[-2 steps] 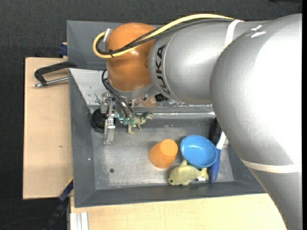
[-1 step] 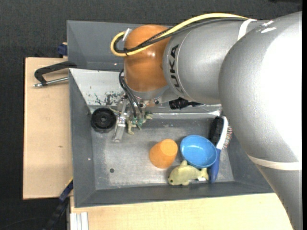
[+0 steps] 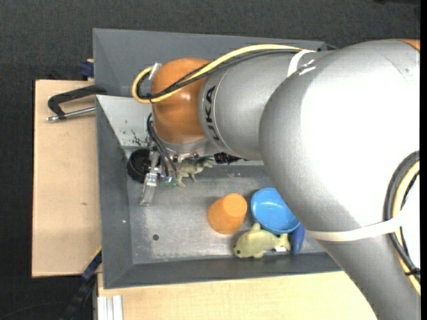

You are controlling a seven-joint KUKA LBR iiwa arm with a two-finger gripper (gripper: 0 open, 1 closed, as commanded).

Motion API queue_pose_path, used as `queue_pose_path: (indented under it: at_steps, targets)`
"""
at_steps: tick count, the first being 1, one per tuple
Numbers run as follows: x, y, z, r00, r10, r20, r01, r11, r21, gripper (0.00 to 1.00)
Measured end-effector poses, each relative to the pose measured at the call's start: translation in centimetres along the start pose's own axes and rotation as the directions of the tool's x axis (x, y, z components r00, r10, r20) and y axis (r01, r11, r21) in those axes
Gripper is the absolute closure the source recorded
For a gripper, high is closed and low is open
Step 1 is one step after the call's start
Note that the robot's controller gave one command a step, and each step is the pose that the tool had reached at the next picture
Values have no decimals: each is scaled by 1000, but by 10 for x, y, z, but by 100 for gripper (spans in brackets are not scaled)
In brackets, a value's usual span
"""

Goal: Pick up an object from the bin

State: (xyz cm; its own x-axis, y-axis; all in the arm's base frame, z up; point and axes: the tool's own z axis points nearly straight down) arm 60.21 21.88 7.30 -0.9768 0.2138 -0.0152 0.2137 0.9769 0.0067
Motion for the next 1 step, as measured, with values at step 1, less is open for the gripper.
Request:
queue_pose_path:
  at_steps: [1]
  targets:
    - [-3,0,-7,1000,2,5,-2,1000,-5,100]
